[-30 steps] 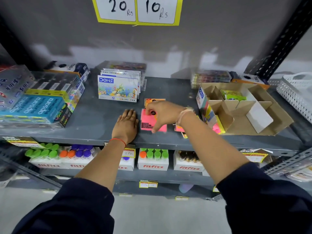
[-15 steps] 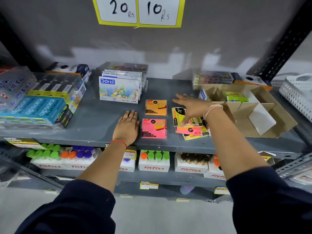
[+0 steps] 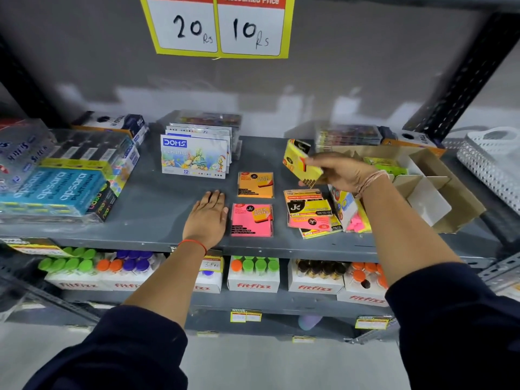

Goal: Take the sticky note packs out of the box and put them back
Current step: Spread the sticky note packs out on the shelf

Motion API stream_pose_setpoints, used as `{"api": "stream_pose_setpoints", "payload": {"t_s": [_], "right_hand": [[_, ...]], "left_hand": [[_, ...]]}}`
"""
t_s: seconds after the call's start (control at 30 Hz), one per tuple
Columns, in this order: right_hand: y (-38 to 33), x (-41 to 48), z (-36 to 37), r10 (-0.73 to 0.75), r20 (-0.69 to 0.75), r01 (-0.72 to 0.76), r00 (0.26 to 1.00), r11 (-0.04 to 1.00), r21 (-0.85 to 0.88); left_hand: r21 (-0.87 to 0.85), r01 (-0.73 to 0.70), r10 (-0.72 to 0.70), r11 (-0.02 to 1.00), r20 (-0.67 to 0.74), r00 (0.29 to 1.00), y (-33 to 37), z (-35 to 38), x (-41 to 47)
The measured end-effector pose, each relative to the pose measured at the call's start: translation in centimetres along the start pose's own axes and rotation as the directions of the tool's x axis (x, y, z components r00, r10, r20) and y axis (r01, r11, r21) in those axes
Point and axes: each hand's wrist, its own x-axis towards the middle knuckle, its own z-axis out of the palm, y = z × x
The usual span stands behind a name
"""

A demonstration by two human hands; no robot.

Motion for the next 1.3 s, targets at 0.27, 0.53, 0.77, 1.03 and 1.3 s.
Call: {"api": "stream_pose_setpoints", "payload": {"t_s": [0.27, 0.53, 0.77, 1.03, 1.3], "right_hand": [[0.4, 1.3, -0.2, 0.108, -0.021, -0.098, 0.994, 0.955, 0.280], [-0.1, 5.1, 1.7, -0.103, -0.117, 0.031, 0.988, 0.866, -0.498], [1.9, 7.4, -0.3, -0.037, -0.228, -0.145, 0.973, 0.672, -0.726], [3.1, 7.8, 0.2, 0.032, -0.186, -0.173, 0.982, 0.548, -0.818], [-0.4, 3.9, -0.2, -0.027, -0.011, 0.002, 1.000, 0.435, -0.900]], "left_hand": [[-0.003, 0.003, -0.003, 1.000, -0.003, 1.000, 0.1, 0.0, 0.0], [-0.016, -0.006, 0.005, 1.000, -0.027, 1.000, -0.1, 0.1, 0.1], [-0.024, -0.010, 0.010, 1.000, -0.008, 1.000, -0.3, 0.2, 0.1], [-0.005, -0.014, 0.014, 1.000, -0.013, 1.000, -0.4, 0.2, 0.0], [-0.019, 0.001, -0.002, 1.000, -0.028, 1.000, -0.1, 0.2, -0.1]]}}
